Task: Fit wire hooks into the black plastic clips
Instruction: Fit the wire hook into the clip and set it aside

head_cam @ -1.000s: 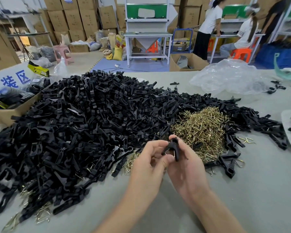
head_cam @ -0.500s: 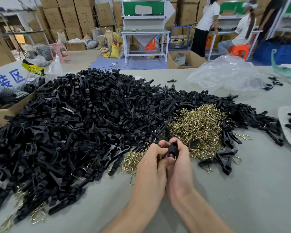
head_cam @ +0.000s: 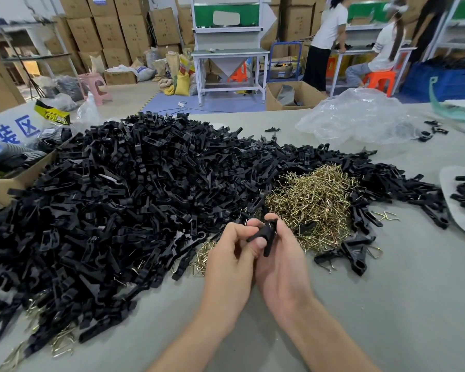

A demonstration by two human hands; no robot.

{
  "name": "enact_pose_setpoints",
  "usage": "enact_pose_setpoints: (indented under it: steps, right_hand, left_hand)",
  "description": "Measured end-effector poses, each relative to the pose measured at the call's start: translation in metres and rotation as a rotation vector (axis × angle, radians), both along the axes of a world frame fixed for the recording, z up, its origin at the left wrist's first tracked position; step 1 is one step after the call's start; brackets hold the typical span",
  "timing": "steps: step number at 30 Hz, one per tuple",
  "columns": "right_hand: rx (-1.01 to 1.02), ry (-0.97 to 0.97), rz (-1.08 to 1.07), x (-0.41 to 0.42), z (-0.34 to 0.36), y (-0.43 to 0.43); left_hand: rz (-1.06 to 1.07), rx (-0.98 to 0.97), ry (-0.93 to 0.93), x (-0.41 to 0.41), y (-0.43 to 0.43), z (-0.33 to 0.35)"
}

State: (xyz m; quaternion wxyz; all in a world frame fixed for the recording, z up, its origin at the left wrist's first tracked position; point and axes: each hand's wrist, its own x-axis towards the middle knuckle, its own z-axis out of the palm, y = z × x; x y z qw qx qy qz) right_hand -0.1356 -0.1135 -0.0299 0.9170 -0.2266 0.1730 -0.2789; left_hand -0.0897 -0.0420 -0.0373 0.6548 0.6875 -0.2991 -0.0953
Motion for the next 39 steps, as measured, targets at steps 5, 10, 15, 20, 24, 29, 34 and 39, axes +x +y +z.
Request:
enact_pose_setpoints:
  steps: [5,10,15,20,24,29,34,39]
  right_hand:
    - [-0.119,0.016,0.083,-0.008,-0.002,-0.006]
    - [-0.269,0.081,0.003,-0.018,0.003,-0.008]
    - [-0.445,0.147,-0.087,-0.05,0.004,-0.023]
    - [-0.519,0.227,-0.221,-0.106,0.008,-0.063]
    - [-0.372,0.202,-0.443,-0.151,0.017,-0.111]
    - [-0.276,0.15,-0.68,-0.185,0.042,-0.159]
    - [-0.237,0.35,-0.757,-0.188,0.045,-0.175]
    - [-0.363,0.438,-0.621,-0.147,0.031,-0.133]
  left_hand:
    - [-0.029,-0.145,0.143,0.005,0.007,0.007]
    - [-0.159,-0.084,0.171,-0.002,0.015,0.011]
    - [-0.128,0.181,-0.15,-0.023,0.002,0.013]
    - [-0.25,0.194,-0.173,-0.062,-0.048,0.021]
    - [-0.384,0.176,-0.178,-0.107,-0.123,0.041]
    - [-0.622,0.142,-0.08,-0.159,-0.251,0.093]
    - [-0.634,0.326,-0.262,-0.175,-0.283,0.079]
    - [-0.572,0.245,-0.427,-0.127,-0.19,0.046]
